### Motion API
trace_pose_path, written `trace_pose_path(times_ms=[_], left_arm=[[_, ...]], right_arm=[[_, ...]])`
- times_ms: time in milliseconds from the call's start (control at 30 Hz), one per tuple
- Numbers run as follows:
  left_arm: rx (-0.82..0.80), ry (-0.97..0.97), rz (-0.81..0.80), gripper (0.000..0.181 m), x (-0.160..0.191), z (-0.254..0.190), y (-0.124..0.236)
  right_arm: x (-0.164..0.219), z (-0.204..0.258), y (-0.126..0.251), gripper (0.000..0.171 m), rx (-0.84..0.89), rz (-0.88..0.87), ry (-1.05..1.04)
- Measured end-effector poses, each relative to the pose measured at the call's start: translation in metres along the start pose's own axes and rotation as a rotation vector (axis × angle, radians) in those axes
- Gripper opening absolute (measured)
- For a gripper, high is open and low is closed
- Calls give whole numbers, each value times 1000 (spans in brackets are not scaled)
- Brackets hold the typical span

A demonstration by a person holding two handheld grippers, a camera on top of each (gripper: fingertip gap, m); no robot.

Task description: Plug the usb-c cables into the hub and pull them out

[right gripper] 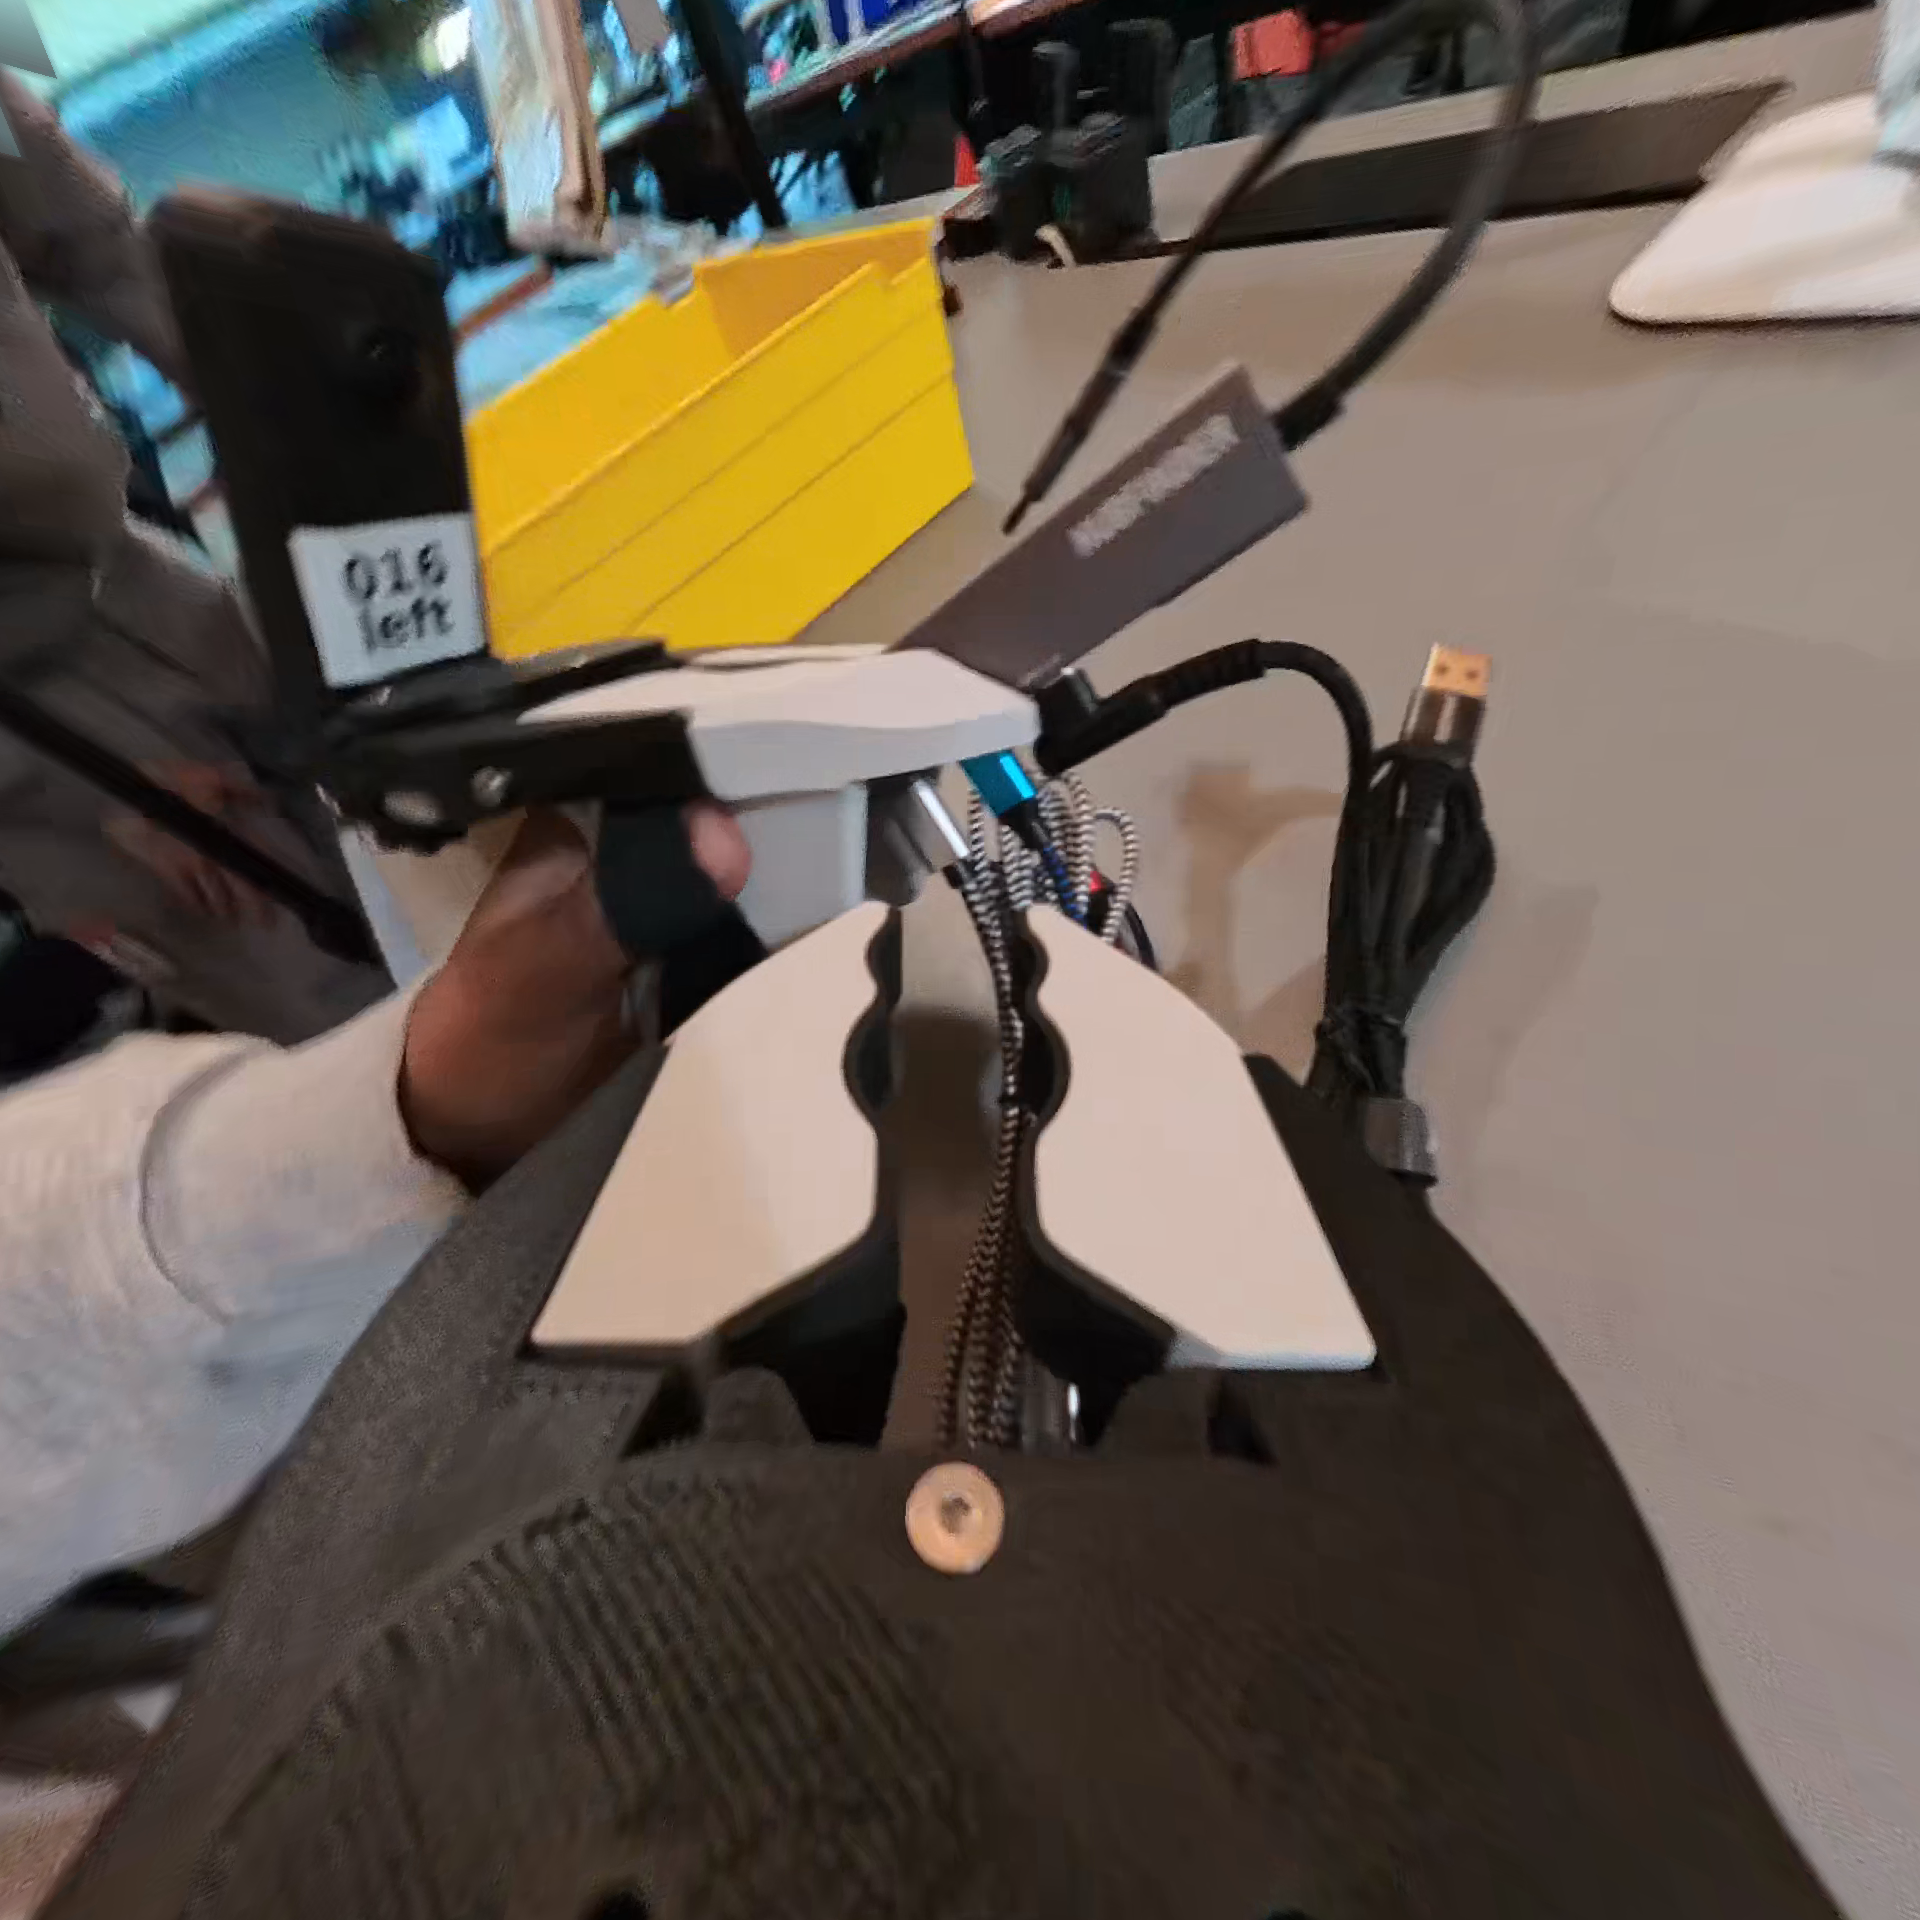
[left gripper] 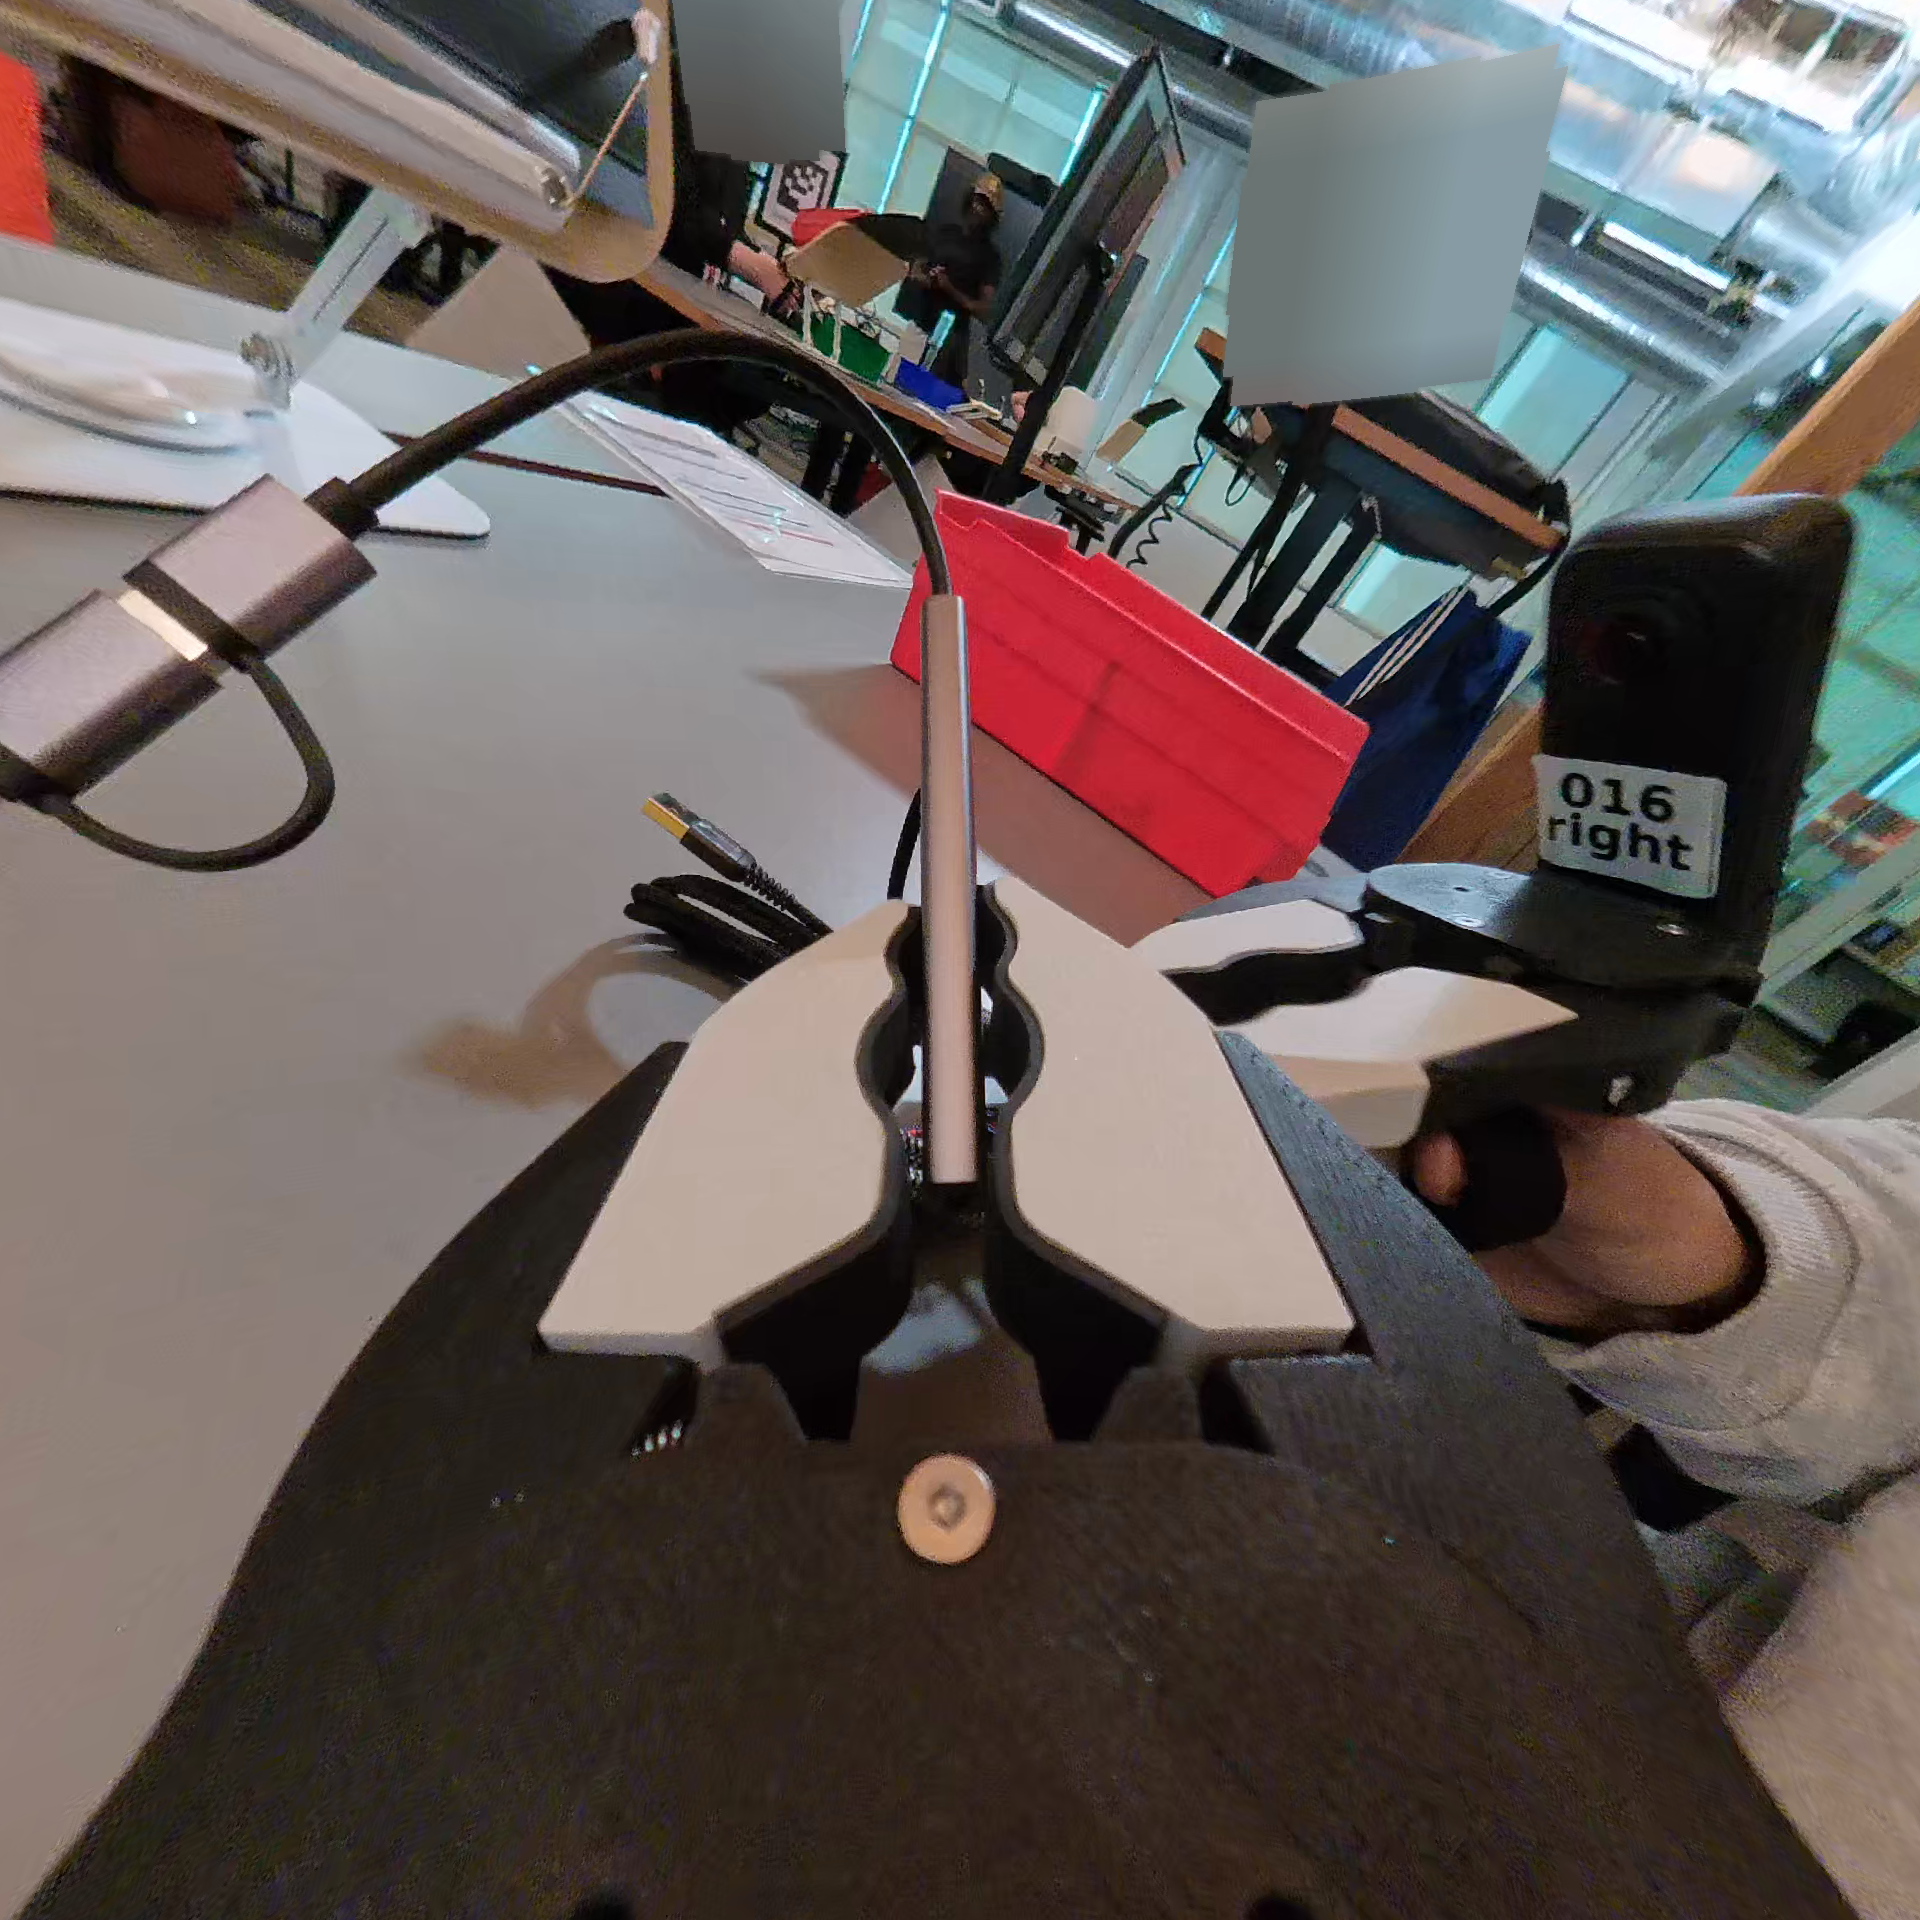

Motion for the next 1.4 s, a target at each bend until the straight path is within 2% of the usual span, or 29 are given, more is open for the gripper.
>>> trace_pose_path(times_ms=[167, 433, 533, 567, 633, 667, 833, 1000, 1100, 1300, 1400], left_arm=[[42, -40, 5, 8, 5, -12, -7], [121, 21, -34, 8, 7, -19, -10], [152, 23, -22, 8, 9, -22, -10], [154, 15, -16, 7, 10, -24, -11], [150, 16, -10, 7, 13, -27, -14], [144, 23, -8, 7, 14, -28, -15], [183, 78, 32, 8, 16, -27, -18], [205, 134, 151, 8, 23, -25, -21], [119, 30, 208, 9, 29, -29, -25], [-107, -157, 145, 9, 29, -35, -26], [-159, -160, 136, 9, 30, -35, -28]], right_arm=[[-3, -21, 9, 30, -47, -164, -289], [-2, -35, 13, 22, -164, -246, -424], [-9, -41, 20, 28, -181, -368, -493], [-9, -45, 22, 24, -193, -378, -511], [-8, -48, 22, 19, -207, -345, -481], [-10, -48, 23, 11, -217, -341, -449], [-12, -48, 25, 9, -190, -317, -384], [-11, -49, 24, 7, -184, -278, -343], [-14, -46, 25, 7, -120, -237, -192], [-19, -43, 26, 9, 28, -163, 86], [-17, -44, 24, 8, 77, -121, 118]])
Point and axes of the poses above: each gripper's, where its closed fingertips meet, y back along the fingers, x out of its underside, z = x × y across the jaws, the point moved 6 cm from there along y, back along the fingers, and after that the axes turned 9 degrees about y, right-handed, at the moved point
